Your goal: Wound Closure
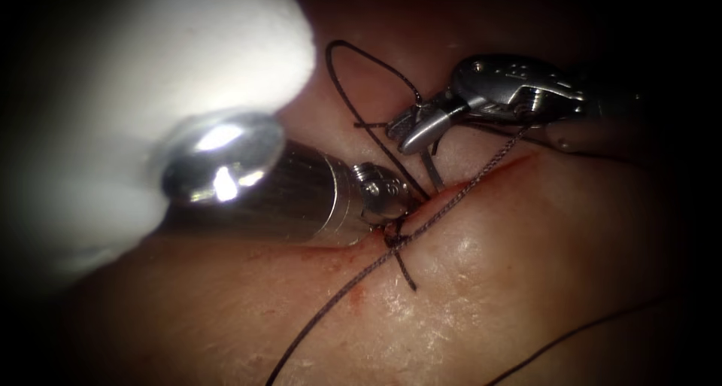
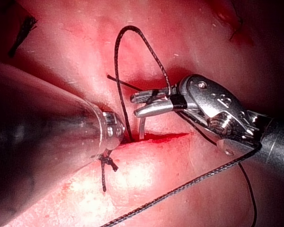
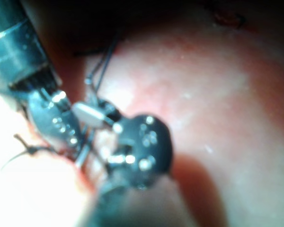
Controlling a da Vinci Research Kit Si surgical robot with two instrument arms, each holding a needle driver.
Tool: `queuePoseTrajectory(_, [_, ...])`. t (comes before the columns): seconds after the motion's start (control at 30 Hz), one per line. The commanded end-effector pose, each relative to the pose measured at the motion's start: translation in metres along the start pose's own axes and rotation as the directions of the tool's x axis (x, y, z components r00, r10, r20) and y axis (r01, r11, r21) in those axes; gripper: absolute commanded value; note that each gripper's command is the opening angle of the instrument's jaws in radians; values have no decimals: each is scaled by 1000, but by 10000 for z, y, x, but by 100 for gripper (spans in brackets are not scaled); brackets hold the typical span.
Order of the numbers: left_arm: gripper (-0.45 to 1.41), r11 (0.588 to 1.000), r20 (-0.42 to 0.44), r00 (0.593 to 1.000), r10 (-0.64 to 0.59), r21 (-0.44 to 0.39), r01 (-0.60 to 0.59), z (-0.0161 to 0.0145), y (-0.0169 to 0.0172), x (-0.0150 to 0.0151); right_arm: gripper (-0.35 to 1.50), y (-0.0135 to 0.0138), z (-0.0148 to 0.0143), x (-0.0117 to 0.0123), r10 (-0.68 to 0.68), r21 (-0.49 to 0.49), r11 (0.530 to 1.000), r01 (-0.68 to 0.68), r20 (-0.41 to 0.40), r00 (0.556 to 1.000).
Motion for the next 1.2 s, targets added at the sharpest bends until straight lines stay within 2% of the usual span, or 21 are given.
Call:
queuePoseTrajectory(0.03, [51,1000,0,1000,-1,-4,1,11,3,-5,-35,5,9,-5,5,3,1000,-5,-6,1000])
queuePoseTrajectory(0.37, [51,1000,0,1000,3,-3,-3,6,5,-10,-35,-4,15,-15,217,42,976,-214,-58,975])
queuePoseTrajectory(0.5, [51,1000,2,1000,3,1,-3,6,5,-11,-35,0,10,-13,346,50,938,-343,-82,935])
queuePoseTrajectory(0.53, [51,1000,2,1000,3,1,-3,6,6,-12,-35,2,8,-12,411,57,911,-408,-85,907])
queuePoseTrajectory(0.6, [51,1000,5,1000,3,2,-3,5,7,-12,-35,2,7,-12,454,61,891,-450,-85,887])
queuePoseTrajectory(0.93, [51,1000,9,1000,3,6,-3,5,9,-13,-35,-2,16,-20,563,123,822,-557,-18,826])
queuePoseTrajectory(0.97, [51,1000,12,1000,3,7,-3,5,10,-14,-35,-3,19,-23,605,126,790,-599,-6,796])
queuePoseTrajectory(1.0, [51,1000,12,1000,3,7,-3,5,10,-14,-35,-3,19,-23,605,126,790,-599,-6,796])
queuePoseTrajectory(1.1, [51,1000,15,1000,3,8,-3,5,10,-15,-35,-3,19,-23,683,87,726,-682,21,730])
queuePoseTrajectory(1.2, [51,1000,15,1000,9,8,-9,5,11,-15,-35,-3,18,-23,687,82,722,-687,27,726])
